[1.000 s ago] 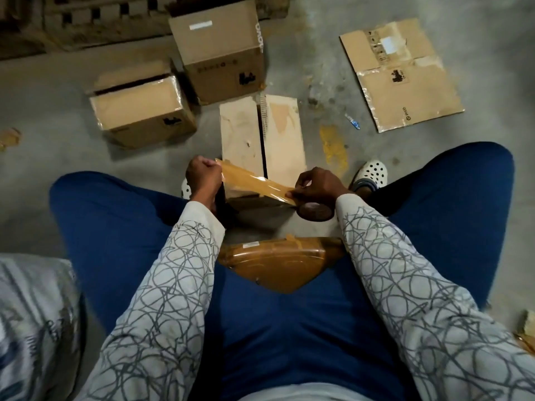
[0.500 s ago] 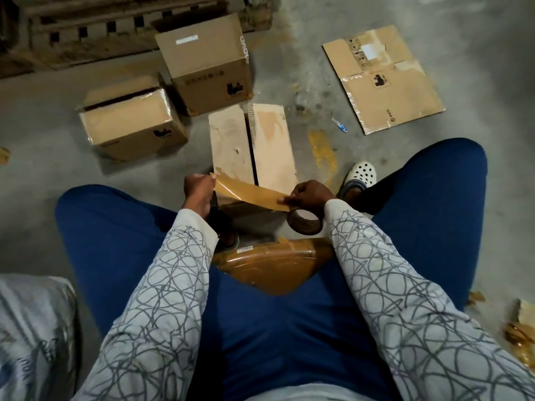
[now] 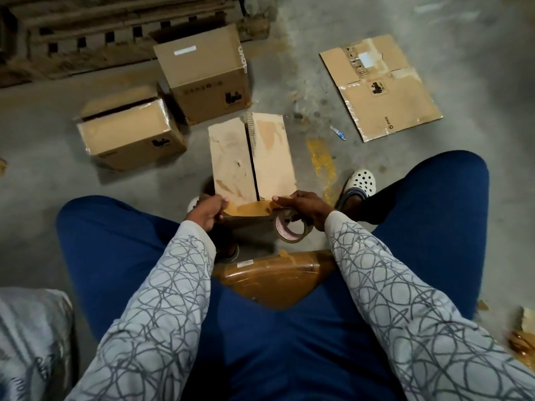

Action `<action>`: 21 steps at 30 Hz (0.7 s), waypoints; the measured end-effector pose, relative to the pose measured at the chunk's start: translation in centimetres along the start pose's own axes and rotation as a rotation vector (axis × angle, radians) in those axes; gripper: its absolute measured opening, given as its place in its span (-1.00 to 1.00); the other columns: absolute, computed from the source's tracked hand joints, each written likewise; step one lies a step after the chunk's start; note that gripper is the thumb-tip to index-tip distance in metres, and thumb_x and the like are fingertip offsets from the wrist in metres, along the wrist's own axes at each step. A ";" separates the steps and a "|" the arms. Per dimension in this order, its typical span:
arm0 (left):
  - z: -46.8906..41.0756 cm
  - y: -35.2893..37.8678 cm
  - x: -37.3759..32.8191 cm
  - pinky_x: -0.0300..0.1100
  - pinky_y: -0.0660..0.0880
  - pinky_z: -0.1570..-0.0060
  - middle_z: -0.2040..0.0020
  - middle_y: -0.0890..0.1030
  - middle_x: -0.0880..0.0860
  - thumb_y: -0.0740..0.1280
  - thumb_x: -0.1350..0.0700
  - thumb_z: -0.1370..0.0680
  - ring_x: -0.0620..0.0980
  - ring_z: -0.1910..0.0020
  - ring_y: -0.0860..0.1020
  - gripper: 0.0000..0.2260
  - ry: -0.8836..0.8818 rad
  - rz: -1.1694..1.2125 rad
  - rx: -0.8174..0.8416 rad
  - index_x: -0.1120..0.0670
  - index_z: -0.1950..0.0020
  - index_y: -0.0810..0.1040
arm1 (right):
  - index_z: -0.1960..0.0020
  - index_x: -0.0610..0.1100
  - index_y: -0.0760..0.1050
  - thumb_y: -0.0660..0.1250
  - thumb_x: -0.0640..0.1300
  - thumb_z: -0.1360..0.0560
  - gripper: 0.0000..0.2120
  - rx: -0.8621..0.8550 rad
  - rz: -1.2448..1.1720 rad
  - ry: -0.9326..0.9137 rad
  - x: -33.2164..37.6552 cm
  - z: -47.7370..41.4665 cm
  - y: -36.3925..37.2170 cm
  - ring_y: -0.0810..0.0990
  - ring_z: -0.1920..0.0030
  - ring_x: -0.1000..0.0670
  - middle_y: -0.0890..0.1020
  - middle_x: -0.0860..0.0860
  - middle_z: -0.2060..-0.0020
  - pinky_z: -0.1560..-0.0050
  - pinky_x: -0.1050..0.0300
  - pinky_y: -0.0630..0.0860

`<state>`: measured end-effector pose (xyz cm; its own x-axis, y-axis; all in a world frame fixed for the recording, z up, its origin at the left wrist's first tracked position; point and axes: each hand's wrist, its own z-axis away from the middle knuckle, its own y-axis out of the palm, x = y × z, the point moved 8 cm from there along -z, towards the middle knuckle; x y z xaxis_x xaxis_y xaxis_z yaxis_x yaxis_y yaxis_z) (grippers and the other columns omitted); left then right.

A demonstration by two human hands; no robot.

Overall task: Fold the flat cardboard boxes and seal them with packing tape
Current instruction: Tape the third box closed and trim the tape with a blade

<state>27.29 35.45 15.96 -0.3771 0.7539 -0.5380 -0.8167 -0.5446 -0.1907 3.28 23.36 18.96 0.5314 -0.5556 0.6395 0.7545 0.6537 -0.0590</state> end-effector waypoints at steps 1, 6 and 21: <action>0.2 0.3 0.1 -0.25 0.29 0.51 0.23 0.55 0.12 0.30 0.30 -0.54 -0.06 0.41 0.40 -0.93 0.009 -0.073 -0.007 0.22 0.02 0.56 | 0.05 -0.17 0.51 0.62 -0.02 -0.35 -0.62 -0.003 0.000 -0.002 0.1 -0.1 0.1 0.63 0.24 -0.04 0.64 -0.16 0.15 0.40 0.24 0.55; 1.9 1.3 1.0 -0.30 0.26 0.54 0.36 0.50 0.08 0.32 0.27 -0.51 -0.09 0.52 0.35 -0.96 0.012 -0.136 0.008 0.19 0.13 0.56 | 0.25 -0.05 0.59 0.65 0.26 -0.07 -0.51 -0.074 0.249 -0.102 1.5 -1.4 -1.0 0.72 0.18 -0.09 0.72 -0.09 0.24 0.05 -0.08 0.67; 5.6 7.5 1.0 -0.30 0.32 0.39 0.26 0.49 0.01 0.26 0.27 -0.61 -0.12 0.30 0.40 -0.84 0.003 0.371 0.119 0.08 0.14 0.50 | -0.41 0.04 0.41 0.68 0.37 0.06 0.12 -0.085 0.397 -0.380 15.0 -8.0 -3.5 0.68 -0.04 0.09 0.71 0.11 0.02 -0.20 -0.02 0.60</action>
<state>18.29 34.17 18.57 -0.6549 0.5127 -0.5551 -0.6705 -0.7331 0.1140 11.72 8.61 22.62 0.6167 -0.0407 0.7861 0.5613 0.7228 -0.4030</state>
